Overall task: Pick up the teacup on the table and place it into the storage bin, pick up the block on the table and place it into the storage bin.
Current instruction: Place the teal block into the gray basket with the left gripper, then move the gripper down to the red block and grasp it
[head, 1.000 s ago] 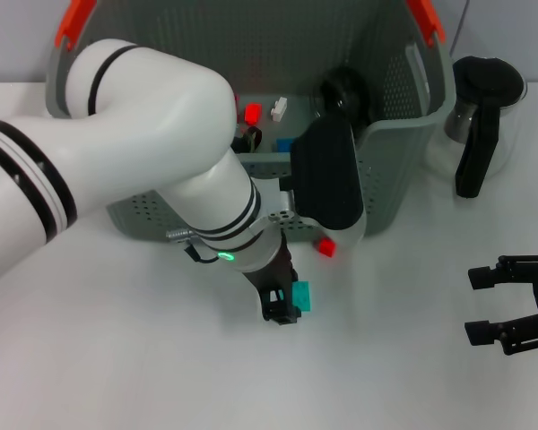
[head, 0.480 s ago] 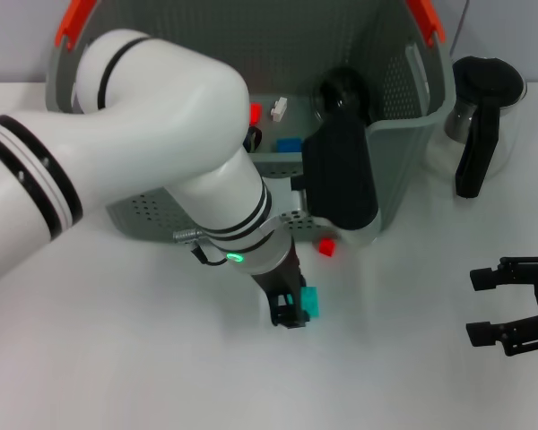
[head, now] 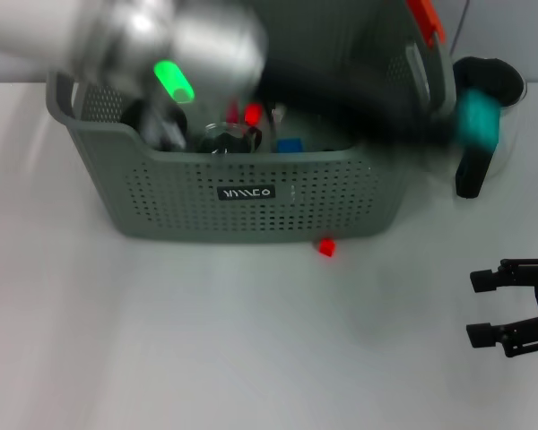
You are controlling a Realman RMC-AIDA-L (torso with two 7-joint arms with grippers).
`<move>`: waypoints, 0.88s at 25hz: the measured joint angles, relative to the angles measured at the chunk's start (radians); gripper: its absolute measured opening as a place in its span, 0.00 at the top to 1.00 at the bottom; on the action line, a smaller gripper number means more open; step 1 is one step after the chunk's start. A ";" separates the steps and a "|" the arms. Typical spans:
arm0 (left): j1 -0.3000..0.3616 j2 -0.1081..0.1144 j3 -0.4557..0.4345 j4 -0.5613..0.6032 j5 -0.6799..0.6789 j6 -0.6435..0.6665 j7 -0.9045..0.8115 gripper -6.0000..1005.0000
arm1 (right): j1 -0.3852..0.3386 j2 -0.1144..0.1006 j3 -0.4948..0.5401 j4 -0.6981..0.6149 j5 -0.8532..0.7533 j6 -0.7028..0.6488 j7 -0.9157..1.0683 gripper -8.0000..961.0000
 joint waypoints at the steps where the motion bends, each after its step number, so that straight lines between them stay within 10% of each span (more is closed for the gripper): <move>1: 0.001 0.005 -0.052 -0.003 -0.030 -0.013 0.005 0.55 | 0.001 0.001 0.000 0.001 0.000 0.000 0.000 0.02; 9: -0.029 0.095 -0.150 -0.204 0.038 -0.343 0.016 0.50 | 0.013 0.012 -0.004 0.001 0.000 0.002 0.000 0.02; 18: -0.013 0.086 -0.156 -0.176 0.090 -0.363 0.030 0.26 | 0.023 0.013 -0.006 -0.002 0.000 -0.005 0.001 0.02; 22: 0.037 0.033 -0.149 -0.100 0.025 -0.129 0.170 0.17 | 0.020 0.008 -0.006 0.001 0.000 0.002 0.010 0.02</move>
